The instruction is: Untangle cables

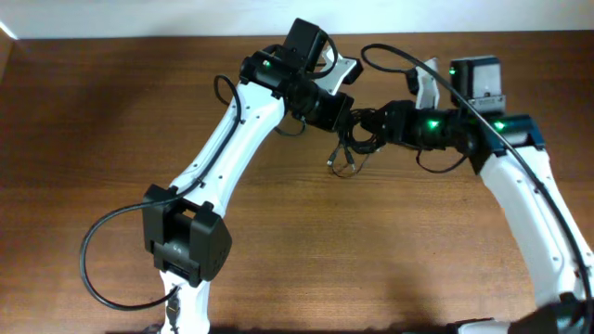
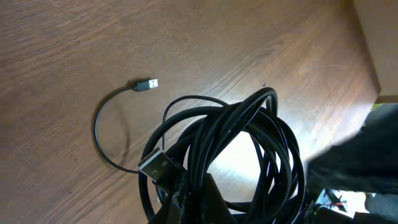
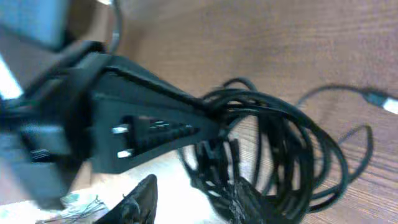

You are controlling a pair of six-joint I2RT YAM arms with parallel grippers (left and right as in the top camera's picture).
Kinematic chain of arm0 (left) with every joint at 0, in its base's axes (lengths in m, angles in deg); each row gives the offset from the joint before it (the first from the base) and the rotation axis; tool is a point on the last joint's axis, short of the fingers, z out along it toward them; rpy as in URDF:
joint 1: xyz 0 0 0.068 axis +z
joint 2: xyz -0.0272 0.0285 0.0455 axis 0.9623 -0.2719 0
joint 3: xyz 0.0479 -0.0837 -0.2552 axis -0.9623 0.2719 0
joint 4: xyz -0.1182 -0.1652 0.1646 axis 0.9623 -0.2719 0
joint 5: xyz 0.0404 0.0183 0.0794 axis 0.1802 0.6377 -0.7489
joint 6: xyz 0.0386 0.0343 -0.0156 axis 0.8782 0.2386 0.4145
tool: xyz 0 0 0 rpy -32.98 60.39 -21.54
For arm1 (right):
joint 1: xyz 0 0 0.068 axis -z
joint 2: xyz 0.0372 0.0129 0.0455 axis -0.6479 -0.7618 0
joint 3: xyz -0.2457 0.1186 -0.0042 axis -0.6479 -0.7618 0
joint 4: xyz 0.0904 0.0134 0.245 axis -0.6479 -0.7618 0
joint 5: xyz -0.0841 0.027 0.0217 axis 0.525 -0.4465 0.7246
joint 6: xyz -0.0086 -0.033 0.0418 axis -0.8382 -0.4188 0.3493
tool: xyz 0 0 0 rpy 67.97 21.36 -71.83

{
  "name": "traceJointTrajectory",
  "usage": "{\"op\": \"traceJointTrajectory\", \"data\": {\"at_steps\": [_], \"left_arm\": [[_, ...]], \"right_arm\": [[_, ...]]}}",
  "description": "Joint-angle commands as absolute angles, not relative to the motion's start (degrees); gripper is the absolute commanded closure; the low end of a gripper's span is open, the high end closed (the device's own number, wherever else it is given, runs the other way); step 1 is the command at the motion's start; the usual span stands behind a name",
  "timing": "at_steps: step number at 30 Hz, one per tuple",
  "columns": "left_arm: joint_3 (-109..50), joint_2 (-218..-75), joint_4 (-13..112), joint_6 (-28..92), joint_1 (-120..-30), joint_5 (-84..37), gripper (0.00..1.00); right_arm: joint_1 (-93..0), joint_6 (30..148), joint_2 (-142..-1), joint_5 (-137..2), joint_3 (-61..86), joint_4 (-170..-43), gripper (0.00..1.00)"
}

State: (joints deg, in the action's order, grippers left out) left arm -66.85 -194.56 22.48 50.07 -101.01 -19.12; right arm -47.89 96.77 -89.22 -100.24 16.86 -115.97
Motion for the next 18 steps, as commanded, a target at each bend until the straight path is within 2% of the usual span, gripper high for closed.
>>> {"op": "traceJointTrajectory", "data": {"at_steps": [1, 4, 7, 12, 15, 18], "left_arm": [[-67.8, -193.1, 22.6, 48.7, -99.0, -17.2, 1.0], [-67.8, -193.1, 22.6, 48.6, -96.4, -8.3, 1.0], [-67.8, -193.1, 22.6, 48.6, -93.6, 5.6, 1.0], [-67.8, -193.1, 23.5, 48.7, -93.4, 13.7, 1.0], [-67.8, -193.1, 27.4, 48.7, -93.4, 25.1, 1.0], [-67.8, -193.1, 36.9, 47.0, -93.4, 38.9, 1.0]], "right_arm": [[-48.3, 97.0, -92.6, -98.2, 17.5, -116.7, 0.61], [-48.3, 97.0, -94.2, -95.8, 17.5, -116.7, 0.61], [-48.4, 97.0, -95.9, -94.8, 17.5, -116.5, 0.61], [-48.4, 97.0, -97.3, -94.9, 17.5, -115.5, 0.61], [-48.3, 96.9, -97.3, -94.8, 17.5, -114.5, 0.61], [-48.3, 96.9, -97.3, -94.8, 17.5, -113.9, 0.61]]}}
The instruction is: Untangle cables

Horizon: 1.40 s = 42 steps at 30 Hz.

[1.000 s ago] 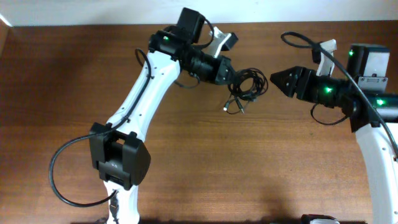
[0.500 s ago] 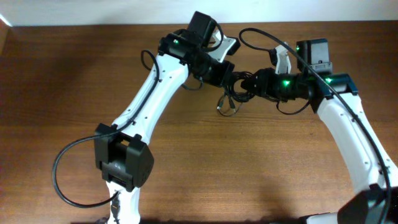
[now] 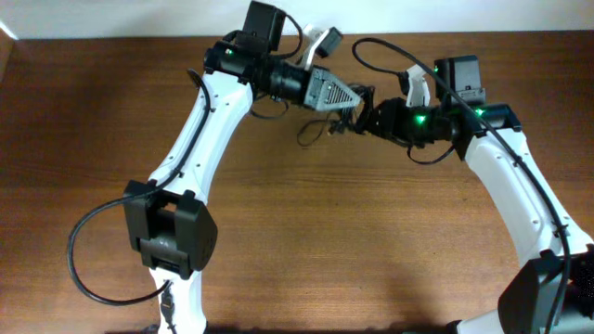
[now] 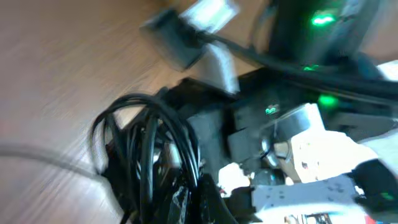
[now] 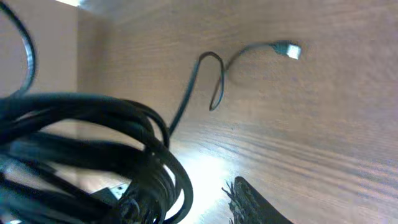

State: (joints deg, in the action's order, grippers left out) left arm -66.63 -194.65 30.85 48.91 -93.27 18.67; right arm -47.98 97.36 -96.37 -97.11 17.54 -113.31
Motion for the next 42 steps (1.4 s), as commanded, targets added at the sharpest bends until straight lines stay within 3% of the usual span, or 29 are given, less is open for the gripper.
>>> {"op": "traceJointTrajectory", "data": {"at_steps": [1, 3, 11, 15, 24, 37, 42], "left_arm": [[-67.8, -193.1, 38.7, 45.5, -93.4, 38.9, 1.0], [-67.8, -193.1, 39.6, 45.2, -93.4, 37.4, 1.0], [-67.8, -193.1, 39.4, 39.0, -93.3, 11.6, 1.0], [-67.8, -193.1, 37.8, 39.0, -93.3, 10.1, 1.0], [-67.8, -193.1, 36.4, 35.0, -93.3, 10.4, 1.0], [-67.8, -193.1, 36.8, 31.4, -93.3, 15.1, 1.0], [-67.8, -193.1, 36.9, 31.4, -93.3, 18.5, 1.0]], "right_arm": [[-48.3, 96.9, -97.3, -94.8, 17.5, -113.7, 0.61], [-47.7, 96.9, -97.3, -95.2, 17.5, -113.1, 0.61], [-32.7, 94.9, -90.2, -112.9, 17.6, -114.8, 0.63], [-34.3, 94.8, -85.8, -112.8, 17.6, -114.3, 0.53], [-48.0, 102.7, -86.0, -92.8, 17.5, -113.6, 0.6], [-48.2, 102.8, -91.2, -94.9, 17.5, -108.7, 0.6], [-50.5, 103.0, -93.5, -95.0, 17.5, -107.2, 0.66]]}}
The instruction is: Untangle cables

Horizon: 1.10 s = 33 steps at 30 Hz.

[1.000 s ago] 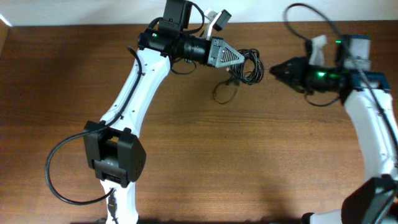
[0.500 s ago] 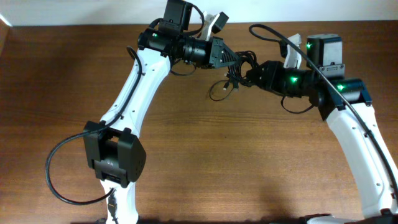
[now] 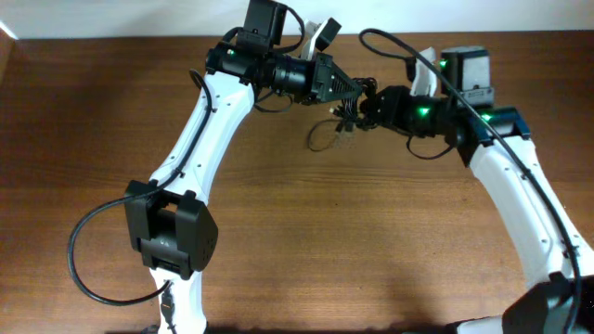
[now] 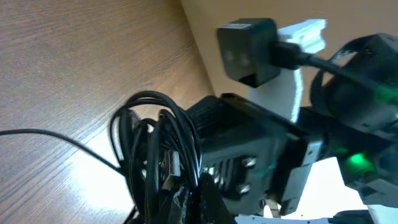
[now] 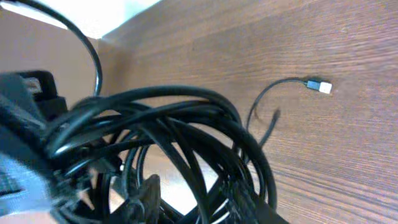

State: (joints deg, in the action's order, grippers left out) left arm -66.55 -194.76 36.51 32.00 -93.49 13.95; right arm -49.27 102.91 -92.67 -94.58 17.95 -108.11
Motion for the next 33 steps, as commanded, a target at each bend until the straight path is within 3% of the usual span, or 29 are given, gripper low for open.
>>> {"op": "traceJointTrajectory", "data": {"at_steps": [1, 2, 6, 13, 17, 23, 28, 32, 33], "left_arm": [[-67.8, -193.1, 36.9, 31.4, -93.3, 19.0, 1.0], [-67.8, -193.1, 36.9, 31.4, -93.3, 19.5, 1.0], [-67.8, -193.1, 36.8, 31.5, -93.3, 18.3, 1.0], [-67.7, -193.1, 31.1, 33.9, -93.3, -4.5, 1.0], [-67.7, -193.1, 26.7, 41.2, -93.3, -5.3, 1.0], [-67.7, -193.1, 21.3, 51.5, -93.3, -5.7, 1.0], [-67.7, -193.1, 17.0, 51.7, -93.3, -17.0, 1.0], [-67.8, -193.1, 17.4, 51.8, -93.1, -13.3, 1.0], [-67.8, -193.1, 18.0, 53.0, -92.8, -8.7, 1.0]], "right_arm": [[-50.5, 103.0, -93.5, -95.0, 17.5, -106.7, 0.66], [-50.5, 103.2, -93.5, -94.9, 17.5, -106.5, 0.68], [-49.7, 103.2, -93.3, -95.1, 17.6, -106.5, 0.96], [-36.3, 102.7, -84.1, -110.7, 17.6, -106.4, 0.96], [-29.5, 105.9, -83.2, -125.4, 17.6, -101.8, 0.96], [-28.3, 119.2, -83.2, -134.9, 17.6, -86.7, 0.96], [-28.3, 132.4, -83.2, -139.8, 17.6, -70.2, 0.96], [-28.4, 127.6, -83.7, -140.2, 17.5, -74.6, 0.96], [-28.8, 122.9, -83.7, -139.9, 17.5, -80.1, 0.9]]}}
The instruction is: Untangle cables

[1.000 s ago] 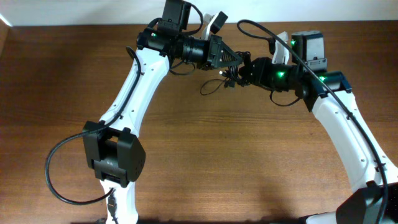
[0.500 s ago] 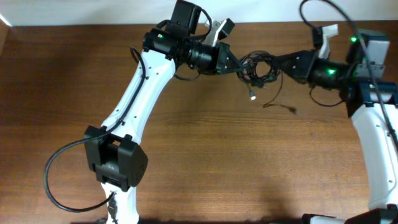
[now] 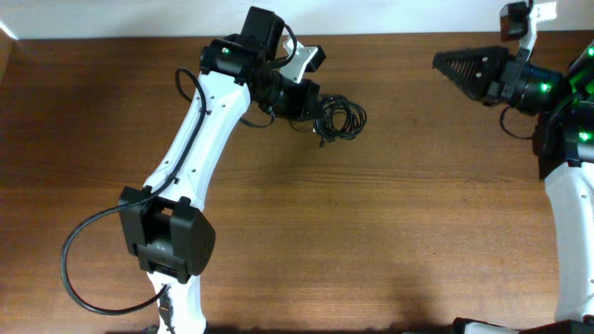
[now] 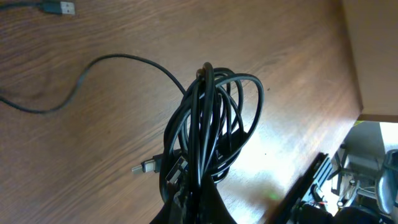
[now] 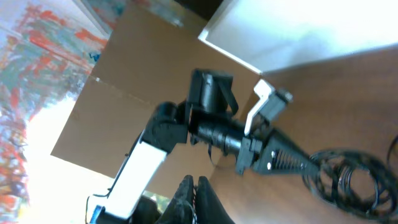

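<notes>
A tangled bundle of black cables hangs at the back middle of the table. My left gripper is shut on the bundle's near side, and in the left wrist view the coils fan out just beyond the left gripper. One loose strand runs off to a USB plug, and a second plug sticks out beside the coils. My right gripper is far off at the back right, shut with nothing in it. From there the bundle shows at a distance.
The brown wooden table carries only the cables. A white wall edge runs along the back. My left arm stretches diagonally across the left half of the table.
My right gripper has let go of the bundle and now sits far to the right at the back. The bundle stays in my left gripper and has shifted slightly right.
At first both grippers met at the bundle near the back middle, a plug end trailing on the table. They stayed together on it, shifting a little toward the back. Now only my left gripper holds the bundle and the right is away.
</notes>
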You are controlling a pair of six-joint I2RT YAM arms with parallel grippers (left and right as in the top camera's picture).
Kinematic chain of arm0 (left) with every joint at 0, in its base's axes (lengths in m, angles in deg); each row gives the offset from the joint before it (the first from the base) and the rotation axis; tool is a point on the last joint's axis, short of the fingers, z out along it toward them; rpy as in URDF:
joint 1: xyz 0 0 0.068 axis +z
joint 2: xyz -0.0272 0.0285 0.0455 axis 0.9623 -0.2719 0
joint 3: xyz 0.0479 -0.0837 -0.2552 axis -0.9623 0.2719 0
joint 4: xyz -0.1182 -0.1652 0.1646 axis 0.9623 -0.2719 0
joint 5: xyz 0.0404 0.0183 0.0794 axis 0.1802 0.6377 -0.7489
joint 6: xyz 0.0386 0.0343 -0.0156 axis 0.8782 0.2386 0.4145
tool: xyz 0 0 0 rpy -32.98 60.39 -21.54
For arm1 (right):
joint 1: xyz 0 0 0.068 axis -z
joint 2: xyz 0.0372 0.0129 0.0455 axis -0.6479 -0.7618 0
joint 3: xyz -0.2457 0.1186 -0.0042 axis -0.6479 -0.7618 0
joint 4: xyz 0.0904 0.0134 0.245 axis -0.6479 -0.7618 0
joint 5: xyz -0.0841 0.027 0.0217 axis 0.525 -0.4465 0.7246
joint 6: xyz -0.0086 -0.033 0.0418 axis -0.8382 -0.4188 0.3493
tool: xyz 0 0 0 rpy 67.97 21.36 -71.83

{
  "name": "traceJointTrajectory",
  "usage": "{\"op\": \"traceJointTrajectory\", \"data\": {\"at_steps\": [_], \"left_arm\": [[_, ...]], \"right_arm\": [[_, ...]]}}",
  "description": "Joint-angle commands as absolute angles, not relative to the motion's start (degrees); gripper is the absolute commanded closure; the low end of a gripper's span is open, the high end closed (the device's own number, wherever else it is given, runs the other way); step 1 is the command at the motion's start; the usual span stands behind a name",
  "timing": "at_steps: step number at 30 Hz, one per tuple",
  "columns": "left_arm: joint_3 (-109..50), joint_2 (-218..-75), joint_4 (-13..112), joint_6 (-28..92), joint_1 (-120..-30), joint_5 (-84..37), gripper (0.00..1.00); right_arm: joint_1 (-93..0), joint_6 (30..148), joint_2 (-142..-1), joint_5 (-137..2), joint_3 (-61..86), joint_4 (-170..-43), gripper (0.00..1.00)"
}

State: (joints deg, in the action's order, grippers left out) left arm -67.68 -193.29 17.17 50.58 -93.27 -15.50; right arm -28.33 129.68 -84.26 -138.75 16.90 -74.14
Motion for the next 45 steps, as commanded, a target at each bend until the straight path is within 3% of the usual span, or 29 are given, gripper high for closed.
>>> {"op": "traceJointTrajectory", "data": {"at_steps": [1, 3, 6, 11, 19, 23, 32, 40, 45], "left_arm": [[-67.8, -193.1, 18.6, 54.3, -92.5, -4.2, 1.0], [-67.8, -193.1, 21.3, 54.9, -91.6, 6.3, 1.0], [-67.8, -193.1, 23.3, 54.9, -90.8, 16.2, 1.0], [-67.8, -193.1, 23.0, 54.9, -91.3, 12.7, 1.0], [-67.8, -193.1, 23.1, 52.5, -93.0, 12.7, 1.0], [-67.8, -193.1, 23.1, 52.5, -92.8, 17.6, 1.0], [-67.8, -193.1, 23.7, 52.5, -92.5, 26.0, 1.0], [-67.8, -193.1, 24.4, 51.6, -89.5, 25.9, 1.0], [-67.8, -193.1, 24.4, 50.9, -89.4, 25.9, 1.0]], "right_arm": [[-29.3, 118.6, -83.7, -139.3, 17.5, -85.1, 0.86], [-31.1, 109.2, -83.7, -134.4, 17.5, -96.4, 0.7], [-33.4, 100.1, -83.7, -123.1, 17.5, -108.7, 0.61], [-36.8, 98.8, -83.7, -117.8, 17.5, -109.0, 0.59], [-49.5, 101.0, -85.1, -93.0, 17.5, -109.2, 0.64], [-49.9, 101.0, -87.6, -92.3, 17.5, -109.4, 0.69], [-49.9, 101.7, -91.3, -98.1, 17.5, -105.5, 0.69], [-48.5, 102.5, -91.3, -110.0, 17.5, -104.6, 0.68], [-48.0, 102.5, -91.3, -110.4, 17.5, -104.6, 0.67]]}}
